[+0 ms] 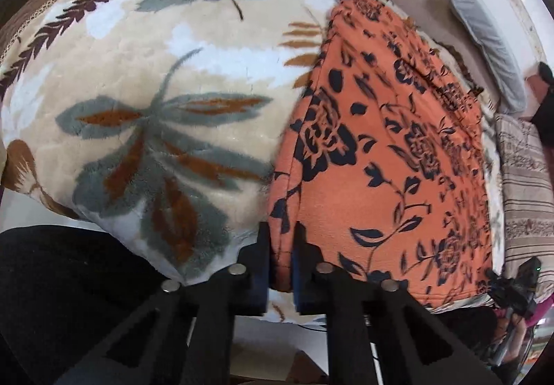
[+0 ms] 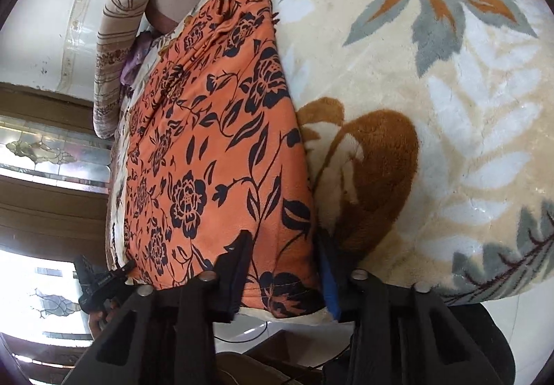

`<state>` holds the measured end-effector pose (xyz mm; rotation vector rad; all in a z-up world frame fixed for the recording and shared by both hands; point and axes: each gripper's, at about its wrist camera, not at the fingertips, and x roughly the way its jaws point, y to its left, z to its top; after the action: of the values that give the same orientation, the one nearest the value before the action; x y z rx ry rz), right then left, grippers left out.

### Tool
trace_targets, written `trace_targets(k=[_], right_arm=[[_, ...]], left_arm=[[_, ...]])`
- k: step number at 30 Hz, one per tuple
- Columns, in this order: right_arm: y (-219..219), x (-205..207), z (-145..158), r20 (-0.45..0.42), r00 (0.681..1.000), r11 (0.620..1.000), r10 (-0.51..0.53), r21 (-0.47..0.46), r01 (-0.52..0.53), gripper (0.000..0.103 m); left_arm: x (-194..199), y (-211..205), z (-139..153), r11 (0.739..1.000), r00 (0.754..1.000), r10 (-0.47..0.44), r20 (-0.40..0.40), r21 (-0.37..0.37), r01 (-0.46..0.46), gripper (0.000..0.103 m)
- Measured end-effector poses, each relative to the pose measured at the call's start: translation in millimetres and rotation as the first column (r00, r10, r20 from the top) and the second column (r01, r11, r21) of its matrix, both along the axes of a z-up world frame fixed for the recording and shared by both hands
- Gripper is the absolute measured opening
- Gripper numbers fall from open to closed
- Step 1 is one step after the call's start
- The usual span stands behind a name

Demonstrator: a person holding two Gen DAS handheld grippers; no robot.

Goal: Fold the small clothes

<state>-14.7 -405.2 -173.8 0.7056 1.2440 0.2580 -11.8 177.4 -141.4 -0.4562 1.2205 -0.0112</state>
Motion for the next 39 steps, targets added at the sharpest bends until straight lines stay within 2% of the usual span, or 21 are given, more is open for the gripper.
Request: trace_targets(k=[3, 6, 10, 11, 12, 13, 15, 17, 18, 19, 20, 24, 26, 28, 31, 34, 35, 36, 37, 38, 39], right_arm=[[-4.1, -6.5, 10.3, 0.036, 0.999, 0.999, -0.026, 0.037, 0.024, 0.011], [-8.7, -11.5, 23.5, 0.069, 0.997, 0.998, -0.045, 0.041, 0.042, 0.011], [-5.9, -7.8, 9.8, 0.023, 0.999, 1.000, -0.022, 0.007, 0.022, 0.016], [-2.7, -6.8, 7.5, 0.016, 1.000, 1.000, -0.015, -0.021, 0.015, 0.031], [-0.6, -6.0, 6.2, 0.013, 1.000, 1.000, -0.009, -0.029, 0.009, 0.063], [2.3, -5.0, 5.8, 0.018, 1.000, 1.000, -0.003, -0.005, 0.003, 0.072], [6.5, -3.1, 8.2, 0.027, 1.000, 1.000, 0.013, -0.014, -0.013, 0.073], [5.4, -0.2, 4.1, 0.012, 1.000, 1.000, 0.017, -0.020, -0.017, 0.070], [3.5, 1.4, 0.6, -0.003, 1.000, 1.000, 0.012, -0.015, -0.012, 0.044], [2.1, 2.2, -1.0, -0.017, 1.000, 1.000, 0.010, -0.021, -0.011, 0.024], [-0.2, 1.4, -2.0, -0.018, 1.000, 1.000, 0.004, -0.002, -0.004, 0.010], [-5.3, -5.9, 16.9, 0.046, 0.999, 0.999, -0.021, 0.040, 0.019, 0.008], [-9.5, -7.4, 26.2, 0.071, 0.997, 0.998, -0.041, 0.060, 0.037, 0.008], [-10.5, -5.2, 22.6, 0.058, 0.997, 0.997, -0.045, 0.061, 0.041, 0.008], [-12.7, -5.0, -0.2, -0.016, 0.999, 0.996, -0.052, 0.075, 0.053, 0.008], [-10.4, -5.4, -7.2, -0.036, 0.998, 0.995, -0.059, 0.074, 0.062, 0.012], [-10.8, -5.2, -2.8, -0.019, 0.998, 0.996, -0.056, 0.062, 0.057, 0.019], [-11.7, -4.6, 0.4, -0.010, 0.998, 0.997, -0.057, 0.041, 0.058, 0.040], [-14.1, -3.9, 1.7, -0.010, 0.998, 0.998, -0.065, 0.024, 0.065, 0.056], [-16.3, -4.4, 2.4, 0.001, 0.997, 0.996, -0.073, 0.058, 0.073, 0.067], [-17.0, -4.5, 2.2, 0.005, 0.997, 0.994, -0.079, 0.081, 0.078, 0.068]], left_arm=[[-8.0, -3.0, 31.4, 1.000, 0.996, -0.012, 0.088, 0.026, 0.010, 0.008], [-12.2, -1.4, 48.0, 0.999, 0.991, -0.014, 0.133, 0.032, 0.010, 0.008], [-4.9, -2.4, 21.7, 0.998, 0.998, -0.018, 0.053, 0.060, 0.014, 0.010], [-4.2, -5.2, 14.3, 0.997, 0.999, -0.020, 0.042, 0.071, 0.017, 0.010], [-4.1, -5.9, 8.1, 0.996, 1.000, -0.016, 0.025, 0.089, 0.014, 0.016], [-5.1, -5.7, 4.6, 0.996, 1.000, -0.007, 0.018, 0.090, 0.005, 0.019], [-6.9, -5.3, 3.8, 0.997, 1.000, -0.010, 0.027, 0.079, 0.008, 0.023], [-7.6, -5.3, 5.3, 0.996, 0.999, -0.025, 0.033, 0.086, 0.022, 0.023], [-6.8, -6.2, 5.1, 0.995, 0.999, -0.037, 0.033, 0.094, 0.034, 0.007], [-7.6, -4.6, 6.6, 0.996, 0.998, -0.044, 0.039, 0.080, 0.040, 0.007], [-6.6, -6.7, 7.6, 0.997, 0.998, -0.038, 0.050, 0.070, 0.034, 0.007], [-7.8, -6.5, 38.2, 0.998, 0.988, -0.025, 0.155, 0.063, 0.015, 0.007], [-5.7, -5.3, 42.3, 0.998, 0.986, -0.026, 0.167, 0.052, 0.017, 0.007], [-0.9, -7.4, 30.1, 0.997, 0.992, -0.033, 0.122, 0.068, 0.025, 0.007], [4.9, -11.8, 1.4, 0.996, 0.999, -0.037, 0.017, 0.083, 0.036, 0.007], [2.1, -13.2, 1.2, 0.995, 0.999, -0.039, 0.023, 0.088, 0.037, 0.008], [2.7, -13.1, 2.5, 0.996, 0.999, -0.038, 0.025, 0.087, 0.035, 0.009], [3.8, -12.9, 3.1, 0.996, 0.999, -0.033, 0.021, 0.086, 0.031, 0.009], [5.2, -12.8, 2.8, 0.997, 0.999, -0.029, 0.013, 0.079, 0.028, 0.012], [3.7, -11.8, 3.1, 0.997, 1.000, -0.025, 0.011, 0.075, 0.024, 0.019], [3.3, -11.8, 2.6, 0.997, 1.000, -0.016, 0.015, 0.078, 0.014, 0.024]])
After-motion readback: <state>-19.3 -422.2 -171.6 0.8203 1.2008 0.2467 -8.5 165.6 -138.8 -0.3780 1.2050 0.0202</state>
